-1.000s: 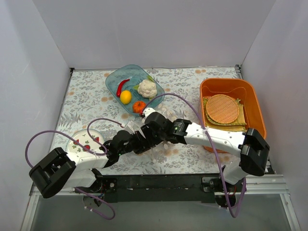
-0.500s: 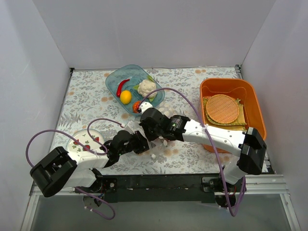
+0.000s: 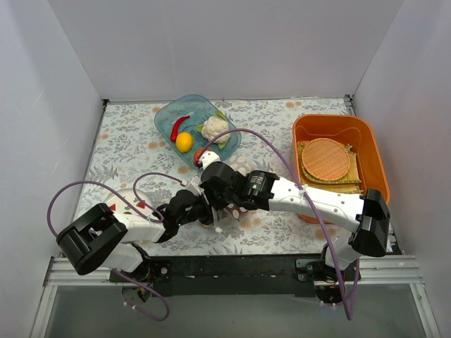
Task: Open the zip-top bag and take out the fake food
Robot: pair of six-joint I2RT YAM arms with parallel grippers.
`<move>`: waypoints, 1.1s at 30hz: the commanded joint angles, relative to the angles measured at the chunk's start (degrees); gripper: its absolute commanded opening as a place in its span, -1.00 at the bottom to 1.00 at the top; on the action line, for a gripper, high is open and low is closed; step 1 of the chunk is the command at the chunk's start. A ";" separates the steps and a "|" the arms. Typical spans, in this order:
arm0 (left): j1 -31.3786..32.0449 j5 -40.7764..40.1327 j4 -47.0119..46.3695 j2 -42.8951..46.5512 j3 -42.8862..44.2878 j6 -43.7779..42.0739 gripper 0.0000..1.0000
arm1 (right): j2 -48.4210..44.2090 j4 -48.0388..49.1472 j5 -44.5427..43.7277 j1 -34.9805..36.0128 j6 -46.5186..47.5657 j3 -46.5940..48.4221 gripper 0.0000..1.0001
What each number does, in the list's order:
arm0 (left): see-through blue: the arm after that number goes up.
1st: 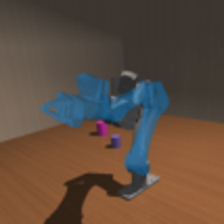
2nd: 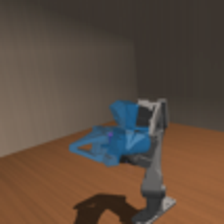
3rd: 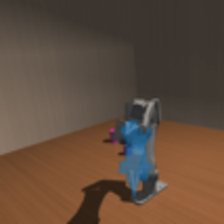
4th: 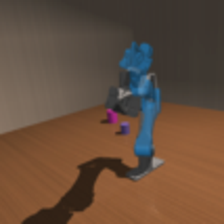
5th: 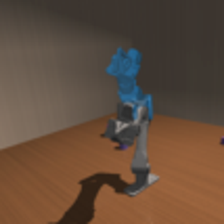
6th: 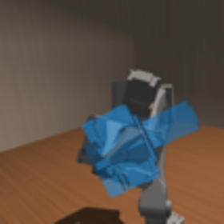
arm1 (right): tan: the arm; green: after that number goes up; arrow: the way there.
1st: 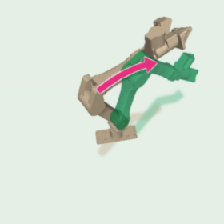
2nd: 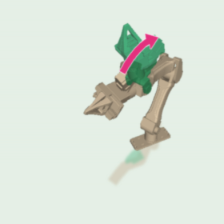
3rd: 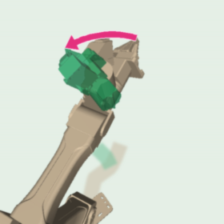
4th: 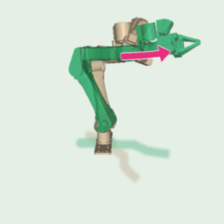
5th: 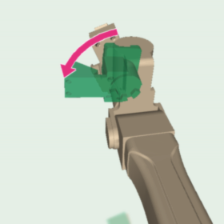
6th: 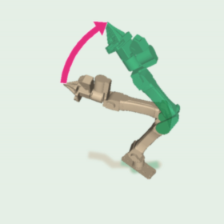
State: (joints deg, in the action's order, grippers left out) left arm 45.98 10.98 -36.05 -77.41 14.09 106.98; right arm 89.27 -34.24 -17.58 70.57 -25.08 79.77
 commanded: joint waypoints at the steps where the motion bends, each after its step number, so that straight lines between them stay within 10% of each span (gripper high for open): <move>1: 0.78 0.97 -1.13 -0.38 2.35 0.33 -0.08 | -0.68 0.58 -1.49 0.36 -1.37 2.67 -0.97; 20: 6.14 -2.72 2.03 -9.60 10.34 5.61 -0.26 | 0.20 0.31 -1.66 0.63 -2.08 3.56 -0.97; 33: 6.32 -5.62 3.01 -9.26 11.49 7.72 -0.88 | -0.59 -0.13 -3.68 0.71 -2.60 1.80 -0.97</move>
State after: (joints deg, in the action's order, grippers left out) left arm 51.83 7.31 -33.78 -87.57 23.75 114.34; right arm 89.52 -36.77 -20.88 70.52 -26.83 80.27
